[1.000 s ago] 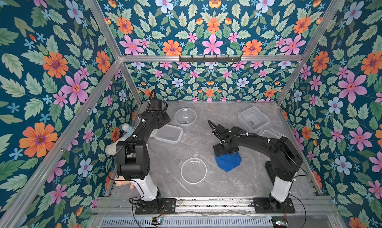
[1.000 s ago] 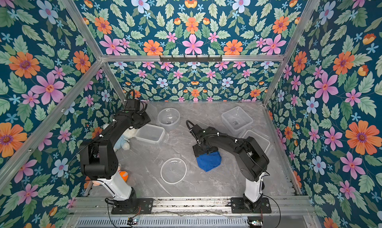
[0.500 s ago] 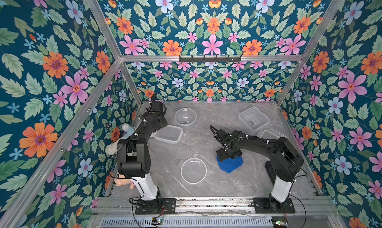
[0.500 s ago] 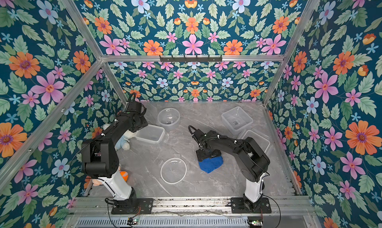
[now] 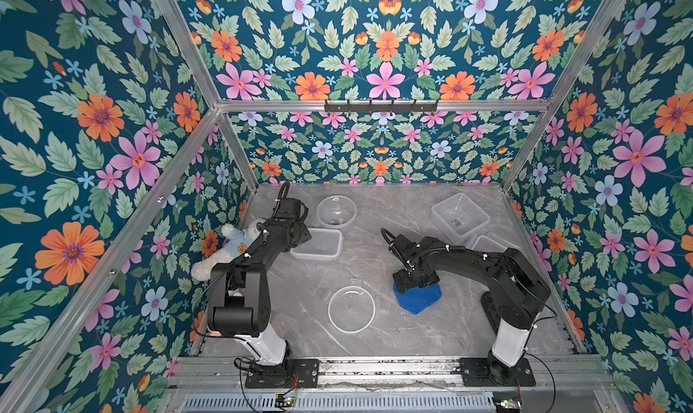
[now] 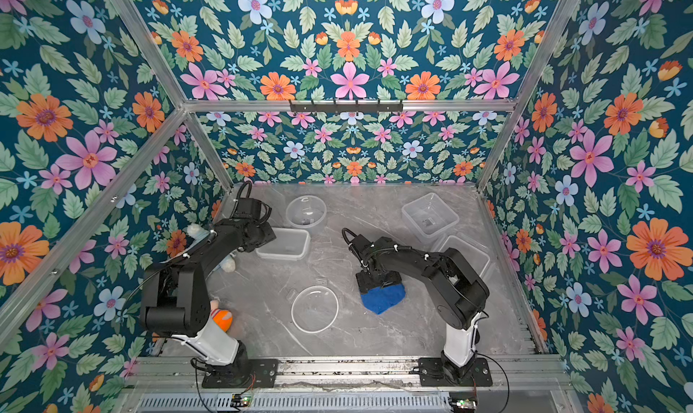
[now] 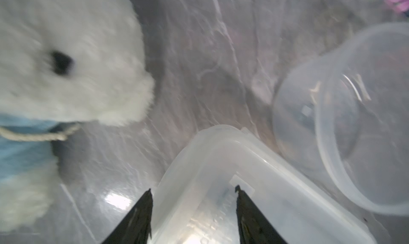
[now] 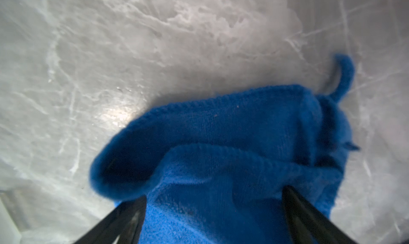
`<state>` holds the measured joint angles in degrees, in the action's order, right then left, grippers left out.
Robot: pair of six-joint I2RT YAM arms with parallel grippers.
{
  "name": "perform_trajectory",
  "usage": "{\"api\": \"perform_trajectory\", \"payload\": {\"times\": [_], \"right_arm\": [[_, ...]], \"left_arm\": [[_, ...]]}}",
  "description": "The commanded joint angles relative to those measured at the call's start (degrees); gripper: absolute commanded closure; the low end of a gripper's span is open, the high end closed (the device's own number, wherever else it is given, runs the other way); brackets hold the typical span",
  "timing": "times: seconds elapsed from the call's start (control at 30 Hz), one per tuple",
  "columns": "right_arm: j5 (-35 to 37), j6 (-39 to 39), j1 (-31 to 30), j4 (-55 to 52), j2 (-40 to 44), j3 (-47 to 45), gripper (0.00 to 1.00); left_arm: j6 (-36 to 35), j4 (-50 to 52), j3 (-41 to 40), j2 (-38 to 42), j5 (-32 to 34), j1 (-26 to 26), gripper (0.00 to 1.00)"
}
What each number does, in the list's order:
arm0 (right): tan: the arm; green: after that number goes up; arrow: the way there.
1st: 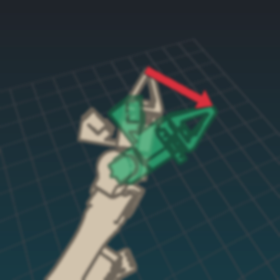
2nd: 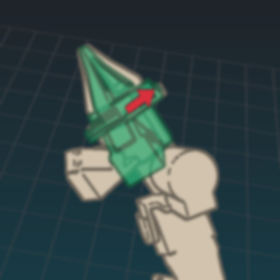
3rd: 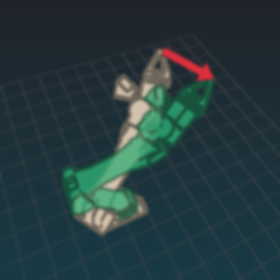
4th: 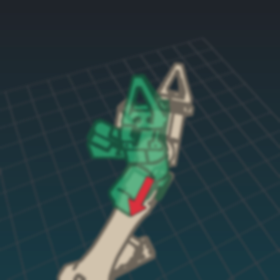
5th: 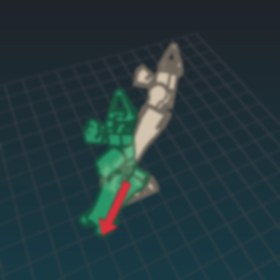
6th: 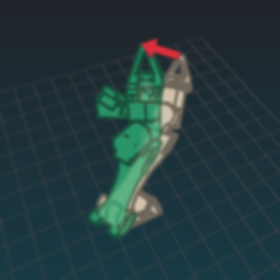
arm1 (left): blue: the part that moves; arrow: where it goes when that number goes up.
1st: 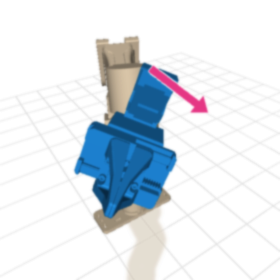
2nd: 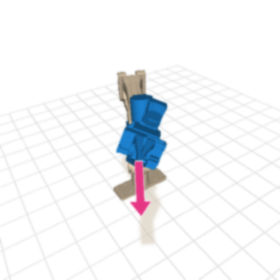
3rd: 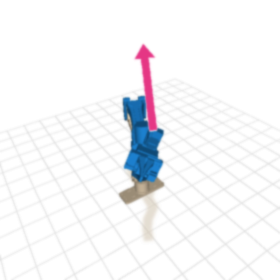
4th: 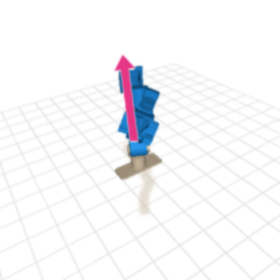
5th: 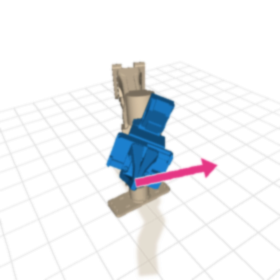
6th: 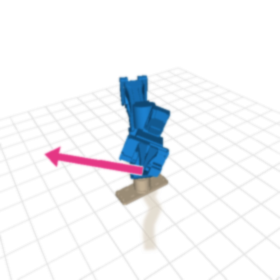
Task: Wipe the insides of the lunch boxes
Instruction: Move the lunch box to the center of the board.
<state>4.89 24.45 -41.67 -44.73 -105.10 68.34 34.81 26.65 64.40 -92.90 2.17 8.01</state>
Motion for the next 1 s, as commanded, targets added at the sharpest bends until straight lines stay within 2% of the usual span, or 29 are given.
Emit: {"api": "perform_trajectory", "payload": {"times": [0.0, 0.23, 0.43, 0.6, 0.8, 0.97], "right_arm": [[0.3, 0.5, 0.0, -1.4, -0.4, 0.2, 0.05], [-1.0, 0.5, 2.8, -1.0, 0.9, -1.2, 0.05], [-6.2, -0.2, 6.0, 1.8, 6.4, -4.6, 0.04], [-6.3, 0.0, 7.4, 0.4, 14.3, -5.9, 0.03], [-4.4, -1.3, 10.0, -2.4, 20.9, -5.3, 0.02], [-3.0, -2.6, 10.0, -1.6, 15.0, -5.0, 0.02]], "left_arm": [[4.5, -1.9, -1.1, 1.1, -4.7, 3.1, 0.39], [10.0, -6.0, 3.2, -3.9, -7.5, 10.8, 0.39], [12.3, -8.6, 14.3, -15.5, -10.0, 15.6, 0.39], [12.5, -7.6, 22.8, -21.7, -11.2, 18.2, 0.39], [10.3, -4.1, 25.1, -19.9, -8.2, 18.4, 0.36], [9.8, -2.8, 22.6, -15.2, -7.6, 18.4, 0.35]]}}
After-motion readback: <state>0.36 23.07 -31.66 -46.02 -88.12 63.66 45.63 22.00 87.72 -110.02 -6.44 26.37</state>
